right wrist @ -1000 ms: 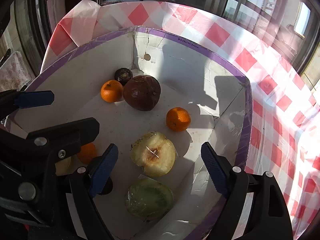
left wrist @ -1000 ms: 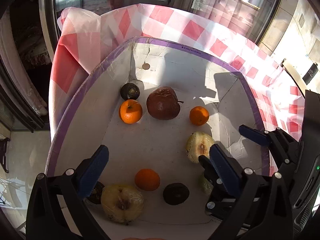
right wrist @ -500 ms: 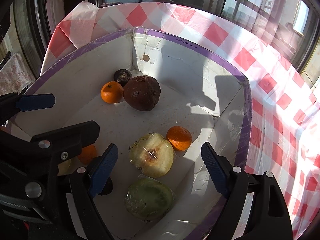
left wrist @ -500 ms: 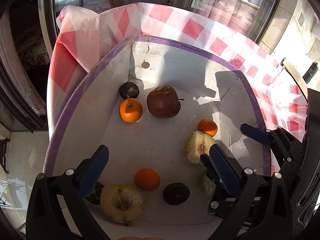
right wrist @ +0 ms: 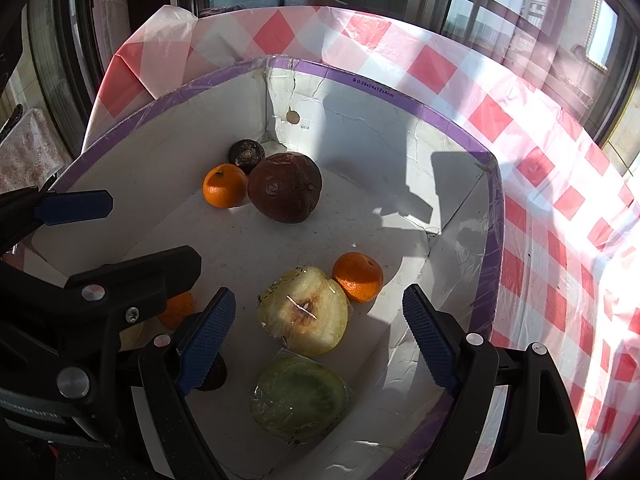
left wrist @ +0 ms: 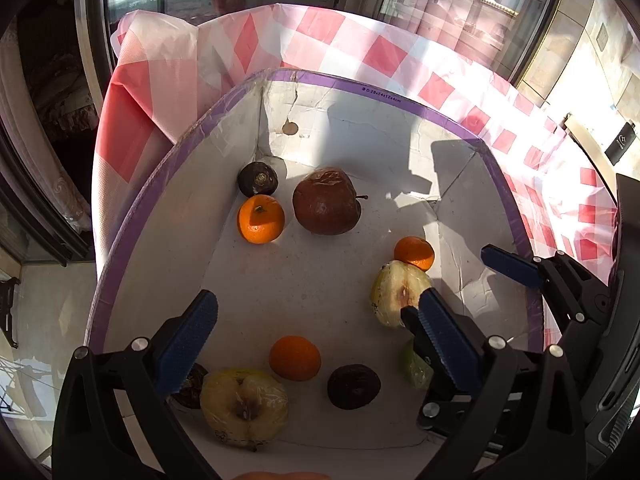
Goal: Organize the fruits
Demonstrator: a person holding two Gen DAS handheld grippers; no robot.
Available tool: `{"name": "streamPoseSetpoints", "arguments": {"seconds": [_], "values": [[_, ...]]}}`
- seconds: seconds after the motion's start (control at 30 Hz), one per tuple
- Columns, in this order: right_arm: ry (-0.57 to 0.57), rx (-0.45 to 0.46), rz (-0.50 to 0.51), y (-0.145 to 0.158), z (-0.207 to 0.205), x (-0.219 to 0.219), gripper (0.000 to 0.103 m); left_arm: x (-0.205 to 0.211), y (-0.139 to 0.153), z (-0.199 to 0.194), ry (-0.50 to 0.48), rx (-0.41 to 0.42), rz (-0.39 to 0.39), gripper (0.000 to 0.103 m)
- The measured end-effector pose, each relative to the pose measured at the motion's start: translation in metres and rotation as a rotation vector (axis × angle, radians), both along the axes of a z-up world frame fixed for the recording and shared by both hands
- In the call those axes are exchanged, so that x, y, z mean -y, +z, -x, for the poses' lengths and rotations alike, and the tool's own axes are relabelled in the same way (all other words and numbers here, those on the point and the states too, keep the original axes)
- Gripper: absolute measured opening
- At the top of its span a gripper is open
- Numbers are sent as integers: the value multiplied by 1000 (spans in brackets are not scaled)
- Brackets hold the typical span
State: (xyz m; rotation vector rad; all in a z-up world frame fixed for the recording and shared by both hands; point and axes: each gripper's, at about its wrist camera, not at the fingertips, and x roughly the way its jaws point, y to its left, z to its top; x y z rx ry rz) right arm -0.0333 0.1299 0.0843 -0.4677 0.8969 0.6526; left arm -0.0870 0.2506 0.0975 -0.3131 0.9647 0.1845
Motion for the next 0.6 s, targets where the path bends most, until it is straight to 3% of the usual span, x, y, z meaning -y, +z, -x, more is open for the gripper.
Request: {"name": "streamPoseSetpoints", "arguments": {"seconds": [0.33, 0.43, 0.6], "values": [[0, 0, -4, 0, 0, -1, 82, 0, -2, 0, 5, -3, -12, 101], [3, -1, -7, 1, 0, -3, 82, 0, 1, 3, 48, 13, -52, 101], [9, -5, -17, 1, 0, -4, 82, -9, -2, 2, 104, -43, -35, 101]]}}
